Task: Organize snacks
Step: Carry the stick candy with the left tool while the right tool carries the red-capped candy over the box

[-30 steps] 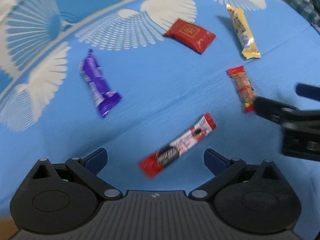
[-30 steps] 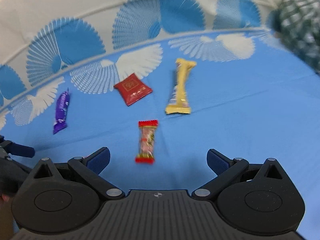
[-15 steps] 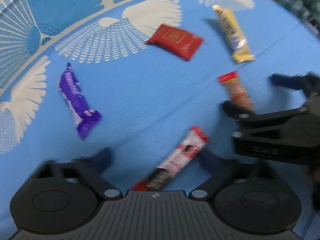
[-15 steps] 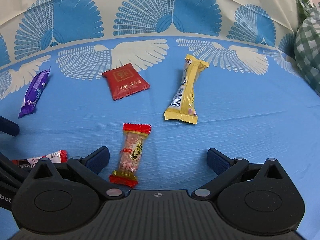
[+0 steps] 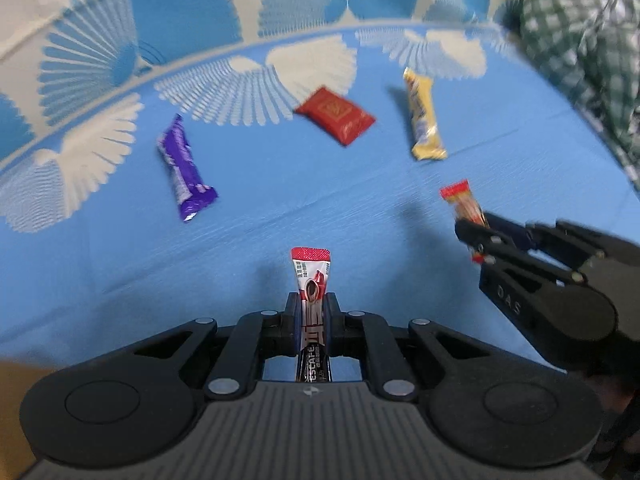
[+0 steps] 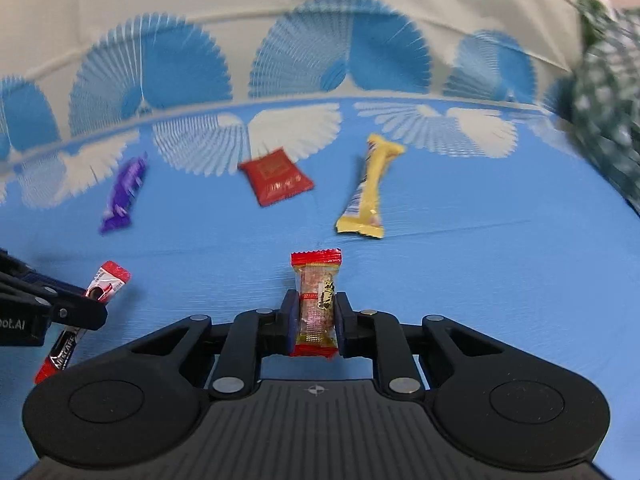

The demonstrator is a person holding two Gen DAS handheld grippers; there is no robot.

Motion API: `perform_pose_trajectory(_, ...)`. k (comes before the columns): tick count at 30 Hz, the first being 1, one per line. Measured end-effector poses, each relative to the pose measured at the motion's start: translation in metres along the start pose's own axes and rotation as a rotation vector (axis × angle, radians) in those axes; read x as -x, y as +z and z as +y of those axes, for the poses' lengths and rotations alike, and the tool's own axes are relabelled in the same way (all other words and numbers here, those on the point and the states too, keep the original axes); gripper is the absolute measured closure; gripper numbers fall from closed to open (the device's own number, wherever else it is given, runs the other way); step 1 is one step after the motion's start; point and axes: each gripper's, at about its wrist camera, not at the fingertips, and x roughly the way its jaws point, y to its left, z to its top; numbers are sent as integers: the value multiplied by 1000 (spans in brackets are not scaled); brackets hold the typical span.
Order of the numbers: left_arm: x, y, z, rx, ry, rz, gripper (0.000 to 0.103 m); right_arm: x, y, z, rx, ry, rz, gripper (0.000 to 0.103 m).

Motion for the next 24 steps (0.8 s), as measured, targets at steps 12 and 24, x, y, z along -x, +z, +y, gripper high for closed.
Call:
perform_pose_trajectory(12,165,-96,-10,77,79,-66,92,182,-38,37,-91,117,-78,84)
perform_pose_trajectory(24,321,-260,32,240,199,-84,92,345,-103,122,7,361,-85,84)
